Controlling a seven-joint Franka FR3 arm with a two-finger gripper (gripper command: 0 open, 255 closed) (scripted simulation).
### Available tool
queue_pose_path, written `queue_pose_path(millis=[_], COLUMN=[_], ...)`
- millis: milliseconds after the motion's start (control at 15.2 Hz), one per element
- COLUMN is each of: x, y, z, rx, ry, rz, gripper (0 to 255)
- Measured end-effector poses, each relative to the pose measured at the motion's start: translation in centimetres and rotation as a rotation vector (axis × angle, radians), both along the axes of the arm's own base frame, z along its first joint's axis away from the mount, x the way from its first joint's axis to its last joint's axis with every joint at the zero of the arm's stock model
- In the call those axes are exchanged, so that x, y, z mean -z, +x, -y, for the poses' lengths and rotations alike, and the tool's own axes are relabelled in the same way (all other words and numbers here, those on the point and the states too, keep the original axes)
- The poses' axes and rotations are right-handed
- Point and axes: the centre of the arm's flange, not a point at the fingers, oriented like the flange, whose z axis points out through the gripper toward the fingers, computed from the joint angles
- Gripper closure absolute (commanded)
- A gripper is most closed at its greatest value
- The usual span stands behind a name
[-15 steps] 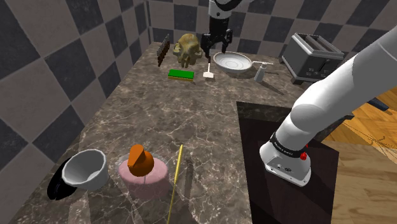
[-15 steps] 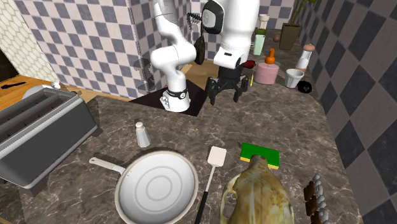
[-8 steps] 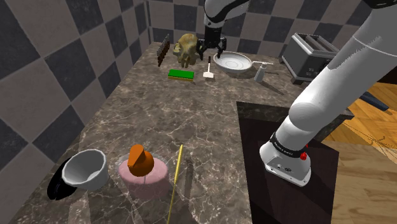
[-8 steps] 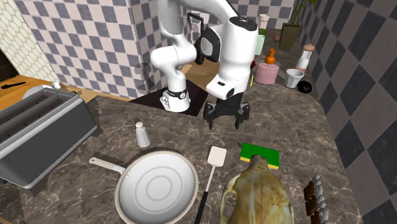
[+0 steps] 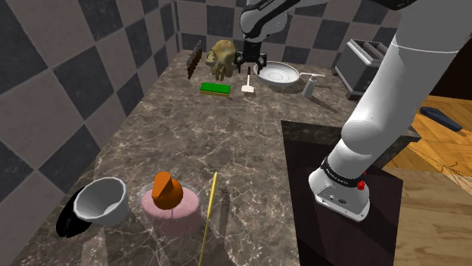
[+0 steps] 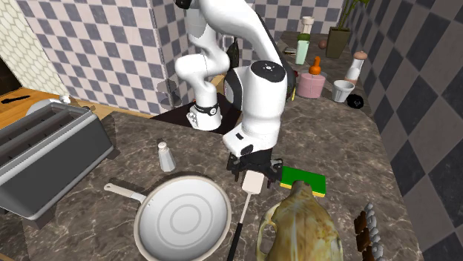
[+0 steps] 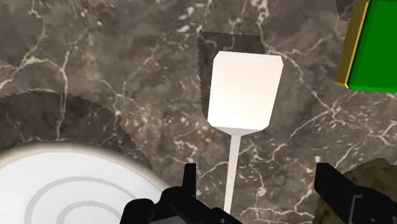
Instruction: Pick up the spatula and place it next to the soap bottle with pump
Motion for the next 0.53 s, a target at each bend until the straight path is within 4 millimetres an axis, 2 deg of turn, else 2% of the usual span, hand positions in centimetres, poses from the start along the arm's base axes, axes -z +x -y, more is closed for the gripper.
queue_pose_path(millis=[198,528], x=[1.8,4.1], y=[1.0,1.2], z=[2.4,2.6], rx=[0.079,0.089], ry=[0.004,0.003], rz=[0.010,0.021], gripper=[0,0])
